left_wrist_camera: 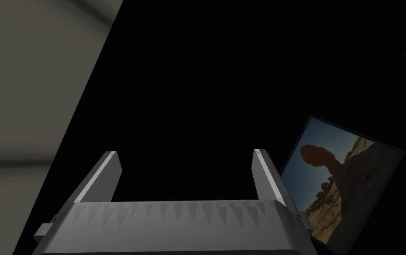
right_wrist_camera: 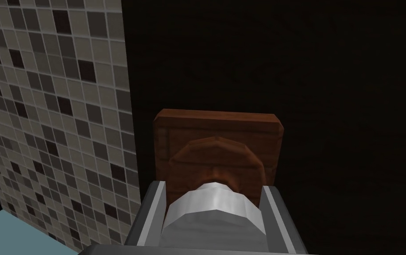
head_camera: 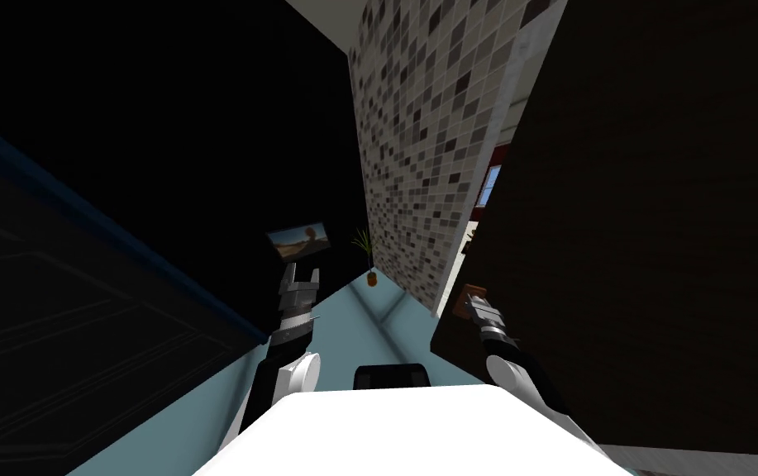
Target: Pull the door open
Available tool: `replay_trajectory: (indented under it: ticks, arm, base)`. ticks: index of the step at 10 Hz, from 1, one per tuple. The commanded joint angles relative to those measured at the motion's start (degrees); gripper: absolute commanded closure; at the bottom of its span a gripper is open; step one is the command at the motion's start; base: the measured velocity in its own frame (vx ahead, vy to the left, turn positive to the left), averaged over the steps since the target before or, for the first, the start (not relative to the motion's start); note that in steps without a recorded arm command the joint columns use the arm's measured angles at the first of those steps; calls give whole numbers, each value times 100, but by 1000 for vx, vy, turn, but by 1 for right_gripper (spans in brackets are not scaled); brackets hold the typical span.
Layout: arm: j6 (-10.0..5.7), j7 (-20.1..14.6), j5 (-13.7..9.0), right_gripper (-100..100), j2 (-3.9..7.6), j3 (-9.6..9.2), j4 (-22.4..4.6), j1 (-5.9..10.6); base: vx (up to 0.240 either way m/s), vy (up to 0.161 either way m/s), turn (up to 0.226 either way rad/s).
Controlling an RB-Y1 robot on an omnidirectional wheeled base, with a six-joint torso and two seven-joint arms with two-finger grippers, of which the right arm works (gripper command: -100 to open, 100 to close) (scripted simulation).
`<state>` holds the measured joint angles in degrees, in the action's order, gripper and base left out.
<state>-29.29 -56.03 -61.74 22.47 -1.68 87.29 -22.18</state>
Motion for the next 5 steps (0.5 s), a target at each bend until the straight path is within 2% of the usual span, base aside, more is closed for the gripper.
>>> replay_trajectory:
  ticks: [1,2,5]
  arm:
    - [0,0,0,100,0,0,0,0]
    - [4,-56,39,100,49,-112,27,-20]
    - [-23,-147,94,100,144,-247,72,-37]
  base:
    - [-106,2,34]
    - [-150,-5,102]
    - [-212,-30,101]
